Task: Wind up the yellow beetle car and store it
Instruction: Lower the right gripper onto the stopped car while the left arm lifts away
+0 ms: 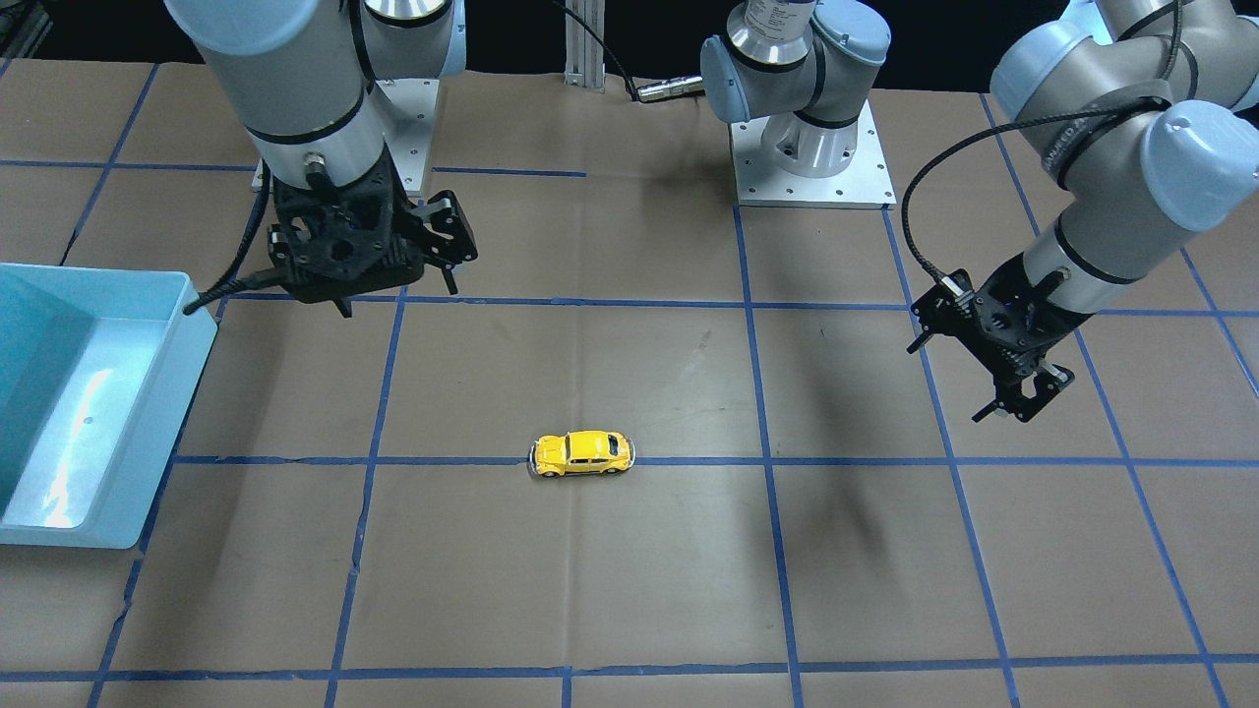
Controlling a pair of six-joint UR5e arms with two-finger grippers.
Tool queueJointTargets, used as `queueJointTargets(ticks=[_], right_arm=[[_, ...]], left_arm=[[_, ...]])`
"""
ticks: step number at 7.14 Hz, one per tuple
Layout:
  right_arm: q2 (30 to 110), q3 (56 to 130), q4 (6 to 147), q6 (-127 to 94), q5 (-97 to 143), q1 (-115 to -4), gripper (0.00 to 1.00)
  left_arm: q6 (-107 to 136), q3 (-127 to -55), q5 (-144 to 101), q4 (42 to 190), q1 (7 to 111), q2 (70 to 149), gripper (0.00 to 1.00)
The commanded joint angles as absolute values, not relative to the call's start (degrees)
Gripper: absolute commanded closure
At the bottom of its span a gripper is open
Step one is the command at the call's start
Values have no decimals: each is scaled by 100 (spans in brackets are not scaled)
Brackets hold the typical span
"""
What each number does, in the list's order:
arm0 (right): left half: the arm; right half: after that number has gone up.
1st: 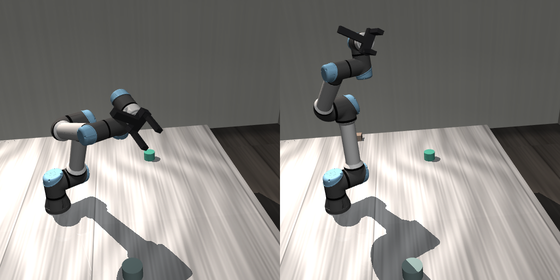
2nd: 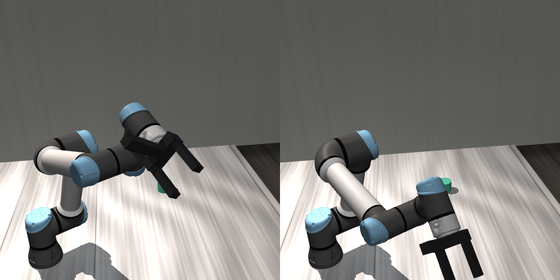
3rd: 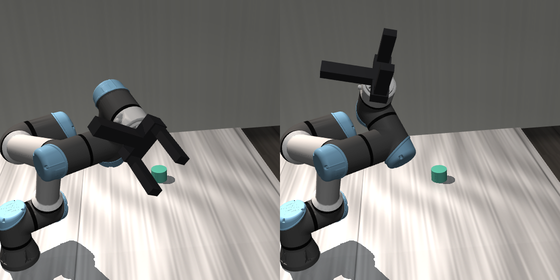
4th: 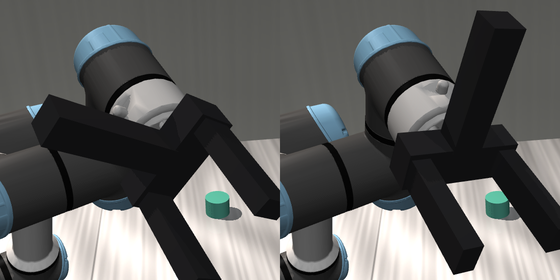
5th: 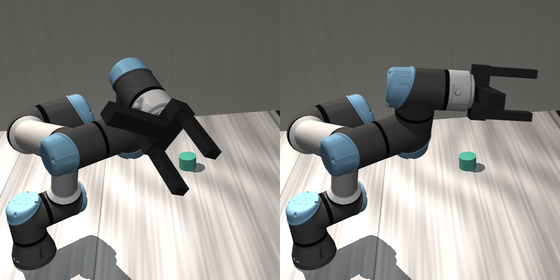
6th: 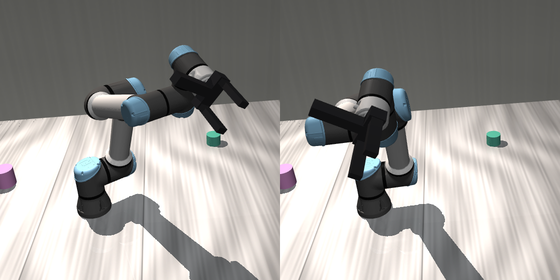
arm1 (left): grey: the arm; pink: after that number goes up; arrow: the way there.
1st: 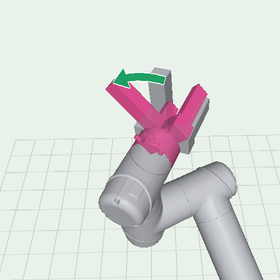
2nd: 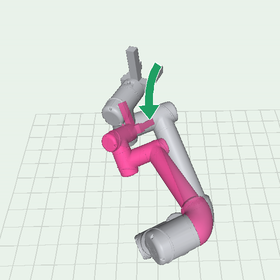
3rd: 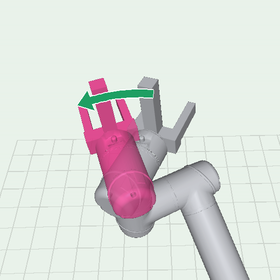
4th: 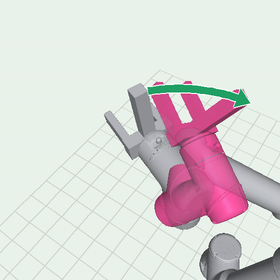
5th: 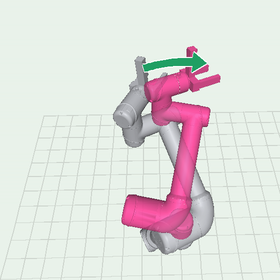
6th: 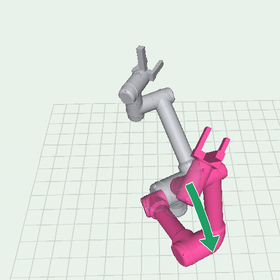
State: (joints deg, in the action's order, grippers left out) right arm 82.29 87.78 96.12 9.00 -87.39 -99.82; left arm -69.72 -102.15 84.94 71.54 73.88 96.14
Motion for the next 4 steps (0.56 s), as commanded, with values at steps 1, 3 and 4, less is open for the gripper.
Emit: queueJointTargets(ticks=[1,3,4], right_arm=[[7964,8859,9871,1292,-8719,-10587,0],[7342,8877,10271,1806,-8736,-11056,0],[7087,8886,10527,2707,-8736,-11065,0]], left_arm=[[-5745,-9977,8868,7486,7804,9431,0],[-4911,-9582,8894,8100,7822,9343,0],[-4365,-9441,8895,8321,7874,9273,0]])
